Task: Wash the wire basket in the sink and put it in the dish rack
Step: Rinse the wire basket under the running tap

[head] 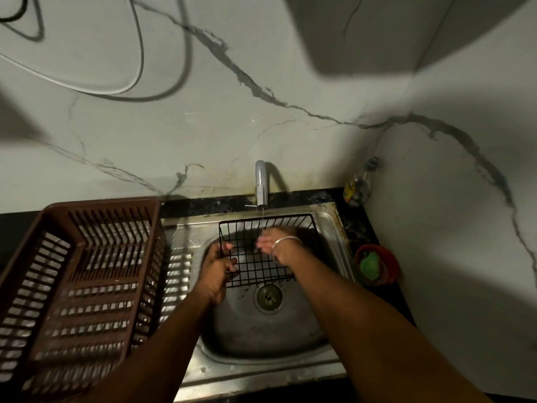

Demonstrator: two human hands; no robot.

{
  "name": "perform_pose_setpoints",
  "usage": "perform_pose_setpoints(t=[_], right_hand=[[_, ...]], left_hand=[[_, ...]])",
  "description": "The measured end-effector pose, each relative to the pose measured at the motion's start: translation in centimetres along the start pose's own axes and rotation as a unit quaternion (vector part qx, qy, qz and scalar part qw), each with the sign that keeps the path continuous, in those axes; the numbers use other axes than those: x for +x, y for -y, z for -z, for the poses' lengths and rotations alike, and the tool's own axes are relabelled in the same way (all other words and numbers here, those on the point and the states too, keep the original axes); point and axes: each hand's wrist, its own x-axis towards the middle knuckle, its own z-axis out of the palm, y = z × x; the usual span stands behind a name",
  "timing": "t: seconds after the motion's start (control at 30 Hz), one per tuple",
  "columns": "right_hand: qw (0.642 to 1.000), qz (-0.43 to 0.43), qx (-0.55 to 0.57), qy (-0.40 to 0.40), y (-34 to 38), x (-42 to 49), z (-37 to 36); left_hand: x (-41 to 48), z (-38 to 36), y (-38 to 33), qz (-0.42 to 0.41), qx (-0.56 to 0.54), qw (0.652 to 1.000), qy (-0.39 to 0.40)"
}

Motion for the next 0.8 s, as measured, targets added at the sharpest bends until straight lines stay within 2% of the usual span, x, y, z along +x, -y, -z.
perform_pose_setpoints(t=[0.03, 0.1, 0.13, 0.2, 0.23, 0.33, 0.37, 0.47, 0.53, 0.6, 0.67, 0.73, 0.8], right_hand=[[0.993, 0.037, -0.100, -0.045, 0.0, 0.7, 0.8], [0.923, 0.170, -0.318, -0.137, -0.6, 1.0, 1.0], [0.887, 0.226, -0.385, -0.116, -1.0, 0.6, 0.4], [0.845, 0.263, -0.465, -0.035, -1.7, -0.1, -0.6], [0.846, 0.256, -0.467, -0.041, -1.4, 0.0, -0.5], [0.894, 0.194, -0.364, -0.175, 0.4, 0.8, 0.4], [0.909, 0.189, -0.322, -0.184, 0.6, 1.0, 0.1], [0.932, 0.206, -0.291, -0.069, 0.2, -0.2, -1.2], [0.904, 0.250, -0.343, -0.043, 0.0, -0.2, -0.7], [0.857, 0.284, -0.423, -0.077, 0.4, -0.2, 0.2], [0.815, 0.293, -0.495, -0.070, 0.7, -0.3, 0.7], [0.808, 0.279, -0.518, -0.027, 1.2, -0.8, 0.8], [0.770, 0.271, -0.573, -0.069, 1.9, -0.9, 1.8]], left_hand=[[0.1, 0.1, 0.1, -0.001, 0.002, 1.000, -0.004], [0.2, -0.3, -0.1, -0.003, -0.005, 1.000, -0.010], [0.2, -0.5, -0.3, -0.003, -0.010, 1.000, -0.013], [0.4, -0.9, -0.6, -0.004, -0.016, 1.000, -0.008], [0.5, -0.9, -0.6, -0.004, -0.018, 1.000, -0.003], [0.7, -1.0, -0.6, -0.005, -0.021, 1.000, 0.007], [0.8, -1.2, -0.6, -0.006, -0.025, 1.000, 0.009], [0.9, -1.8, -0.9, 0.003, -0.044, 0.999, 0.007], [1.1, -1.5, -1.1, 0.010, -0.055, 0.998, 0.007], [1.2, -1.1, -1.4, 0.014, -0.050, 0.999, 0.007], [1.2, -1.0, -1.5, 0.018, -0.037, 0.999, 0.006], [1.0, -1.0, -1.8, 0.015, -0.015, 1.000, 0.002], [0.8, -1.1, -2.0, 0.010, -0.001, 1.000, 0.002]])
